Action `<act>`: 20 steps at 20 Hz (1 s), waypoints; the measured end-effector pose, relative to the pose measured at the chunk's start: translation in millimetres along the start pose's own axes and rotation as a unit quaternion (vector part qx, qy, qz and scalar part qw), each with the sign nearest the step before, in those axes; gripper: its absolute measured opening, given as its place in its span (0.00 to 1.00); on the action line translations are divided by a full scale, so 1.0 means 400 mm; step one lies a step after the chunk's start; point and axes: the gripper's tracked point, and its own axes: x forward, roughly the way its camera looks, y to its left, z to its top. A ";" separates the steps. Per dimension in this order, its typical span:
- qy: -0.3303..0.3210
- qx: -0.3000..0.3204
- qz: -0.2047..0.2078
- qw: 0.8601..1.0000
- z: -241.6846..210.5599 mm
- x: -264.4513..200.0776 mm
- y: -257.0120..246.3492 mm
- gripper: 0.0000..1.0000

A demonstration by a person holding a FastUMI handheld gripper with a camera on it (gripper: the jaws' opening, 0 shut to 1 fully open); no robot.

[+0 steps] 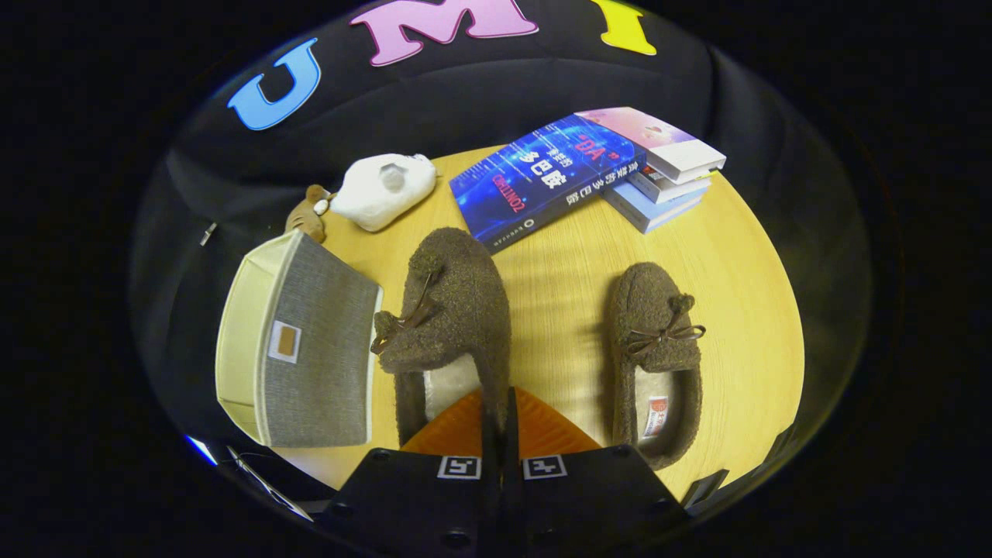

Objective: Open the storage box then place both shoes into the box .Put the left shoe in first, then the right shoe, with the right side of both shoes facing outward in a uniform manner.

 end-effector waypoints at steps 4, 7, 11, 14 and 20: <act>-0.023 0.007 0.028 0.999 0.067 -0.088 0.083 0.05; -0.034 0.006 0.040 0.999 0.101 -0.137 0.162 0.05; -0.035 -0.005 0.056 0.998 0.125 -0.152 0.288 0.05; -0.032 -0.015 0.074 0.997 0.128 -0.148 0.401 0.05; -0.008 -0.037 0.083 0.996 0.092 -0.067 0.586 0.05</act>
